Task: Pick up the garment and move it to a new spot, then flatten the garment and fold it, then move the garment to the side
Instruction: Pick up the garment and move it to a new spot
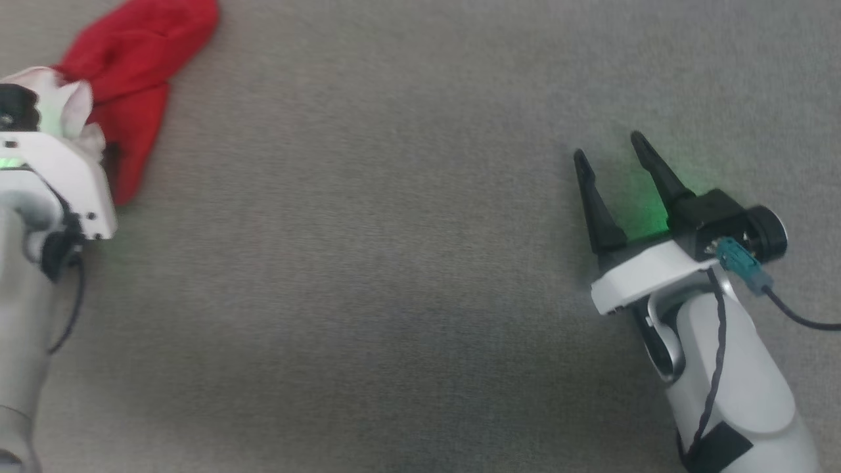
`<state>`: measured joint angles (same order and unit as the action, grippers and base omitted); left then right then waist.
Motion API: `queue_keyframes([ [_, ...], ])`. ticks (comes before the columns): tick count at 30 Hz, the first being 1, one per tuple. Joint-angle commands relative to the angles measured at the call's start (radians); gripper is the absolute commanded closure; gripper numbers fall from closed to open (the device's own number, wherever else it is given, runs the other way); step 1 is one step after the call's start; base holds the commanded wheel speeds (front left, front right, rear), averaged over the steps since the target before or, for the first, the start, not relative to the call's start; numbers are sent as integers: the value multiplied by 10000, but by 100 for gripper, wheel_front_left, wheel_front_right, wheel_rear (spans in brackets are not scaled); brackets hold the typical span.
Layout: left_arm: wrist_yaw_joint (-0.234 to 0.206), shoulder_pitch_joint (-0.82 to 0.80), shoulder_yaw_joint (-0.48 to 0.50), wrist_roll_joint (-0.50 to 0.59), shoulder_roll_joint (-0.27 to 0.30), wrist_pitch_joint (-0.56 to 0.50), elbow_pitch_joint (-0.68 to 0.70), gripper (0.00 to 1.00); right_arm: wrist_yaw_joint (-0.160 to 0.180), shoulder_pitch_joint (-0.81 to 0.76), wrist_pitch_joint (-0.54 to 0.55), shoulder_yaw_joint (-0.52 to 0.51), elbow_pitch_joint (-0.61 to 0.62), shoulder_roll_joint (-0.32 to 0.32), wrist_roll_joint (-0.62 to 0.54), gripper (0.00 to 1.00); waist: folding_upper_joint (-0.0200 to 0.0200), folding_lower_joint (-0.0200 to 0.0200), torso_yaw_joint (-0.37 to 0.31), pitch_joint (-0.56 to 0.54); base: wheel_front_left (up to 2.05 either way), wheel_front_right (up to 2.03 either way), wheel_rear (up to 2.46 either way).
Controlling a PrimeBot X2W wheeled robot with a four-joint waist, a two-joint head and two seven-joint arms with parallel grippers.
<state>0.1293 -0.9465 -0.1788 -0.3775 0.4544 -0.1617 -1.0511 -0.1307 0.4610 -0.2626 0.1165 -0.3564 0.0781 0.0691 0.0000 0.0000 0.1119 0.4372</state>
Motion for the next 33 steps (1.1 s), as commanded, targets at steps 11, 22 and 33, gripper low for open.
queue_keyframes([
  [11,16,-782,-927,-1152,116,-2124,-1468,34,5,394,-10,-73,506,-62,-234,0,0,0,-849,1571,0,0,0],
  [22,25,-1218,-1400,-1235,914,564,-1165,100,4,111,-20,-61,650,-182,-53,0,0,0,-668,54,0,0,0],
  [33,16,-768,-4024,-2494,752,1188,2020,100,-1,-952,-22,-898,567,-269,437,0,0,0,-1134,-1862,0,0,0],
])
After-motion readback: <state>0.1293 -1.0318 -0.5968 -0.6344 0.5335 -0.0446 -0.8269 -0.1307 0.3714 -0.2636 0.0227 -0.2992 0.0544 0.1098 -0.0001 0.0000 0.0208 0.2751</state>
